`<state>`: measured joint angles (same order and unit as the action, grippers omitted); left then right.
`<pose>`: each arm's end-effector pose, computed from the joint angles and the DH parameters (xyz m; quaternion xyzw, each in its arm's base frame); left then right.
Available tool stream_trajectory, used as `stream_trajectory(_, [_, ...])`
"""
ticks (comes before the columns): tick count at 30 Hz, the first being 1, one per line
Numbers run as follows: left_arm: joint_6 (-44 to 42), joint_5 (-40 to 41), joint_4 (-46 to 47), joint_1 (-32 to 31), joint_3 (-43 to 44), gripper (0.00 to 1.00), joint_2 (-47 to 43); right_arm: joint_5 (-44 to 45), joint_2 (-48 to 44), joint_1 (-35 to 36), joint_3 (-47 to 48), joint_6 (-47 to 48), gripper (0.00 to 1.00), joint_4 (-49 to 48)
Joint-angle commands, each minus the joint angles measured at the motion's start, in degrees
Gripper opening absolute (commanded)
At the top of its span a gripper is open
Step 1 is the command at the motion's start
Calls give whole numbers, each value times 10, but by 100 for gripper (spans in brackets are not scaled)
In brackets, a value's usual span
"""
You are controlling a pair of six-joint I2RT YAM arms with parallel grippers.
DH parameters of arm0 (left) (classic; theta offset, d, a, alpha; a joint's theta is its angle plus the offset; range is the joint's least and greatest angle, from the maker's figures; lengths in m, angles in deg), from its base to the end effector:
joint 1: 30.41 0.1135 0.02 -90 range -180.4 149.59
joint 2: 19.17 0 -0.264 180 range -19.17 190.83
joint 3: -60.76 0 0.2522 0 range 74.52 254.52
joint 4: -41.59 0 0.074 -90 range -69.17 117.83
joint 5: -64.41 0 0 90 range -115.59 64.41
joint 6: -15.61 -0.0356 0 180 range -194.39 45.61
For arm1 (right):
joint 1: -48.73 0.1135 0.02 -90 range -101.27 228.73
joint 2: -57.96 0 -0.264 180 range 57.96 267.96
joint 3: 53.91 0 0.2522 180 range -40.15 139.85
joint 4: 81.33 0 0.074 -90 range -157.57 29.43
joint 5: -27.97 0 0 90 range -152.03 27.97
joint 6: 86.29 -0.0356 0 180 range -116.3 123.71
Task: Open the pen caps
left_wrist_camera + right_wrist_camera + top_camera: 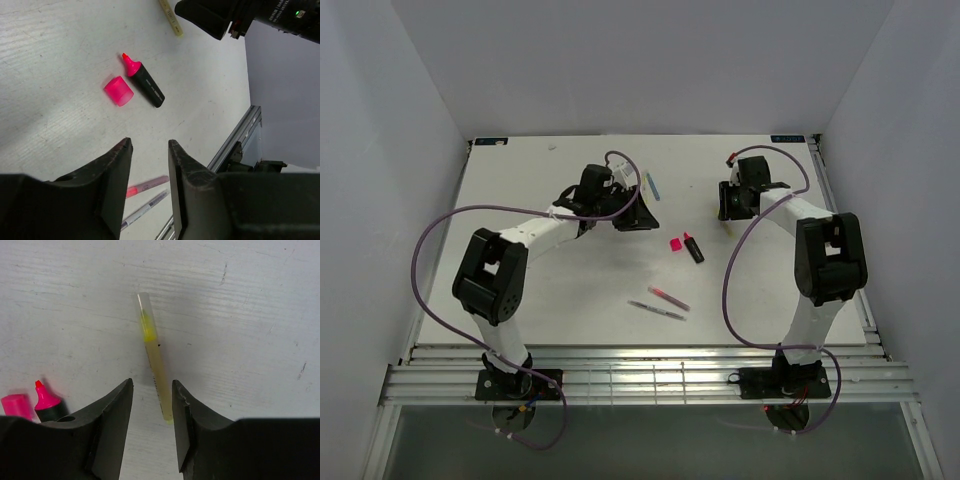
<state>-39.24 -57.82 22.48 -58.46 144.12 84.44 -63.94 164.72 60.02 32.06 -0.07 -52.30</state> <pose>0.3434 -0.2045 0.2168 0.0647 0.8741 -0.4290 0.2185 0.3946 0.0800 0.1930 -0.0672 0.9366 0.0606 0.3384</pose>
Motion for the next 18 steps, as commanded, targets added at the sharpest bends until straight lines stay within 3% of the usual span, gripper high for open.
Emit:
stream_trajectory(1, [-1,-18,11,4,-15,44,-41,-3,13,0,-8,10,42,-1])
stream_trajectory(6, [-1,-23,15,5,-25,32,-49,6,35,0,-5,14,35,2])
stream_trajectory(10, [1,-25,13,7,-27,30,-54,7,49,0,-5,17,34,3])
stream_trajectory(15, [8,-22,15,8,-34,27,-60,2,49,3,-18,21,24,2])
stream_trajectory(16, [11,-26,19,8,-35,16,-60,2,47,5,-21,23,18,2])
stream_trajectory(18, [22,-33,29,10,-40,8,-60,-1,30,13,-32,22,11,-6])
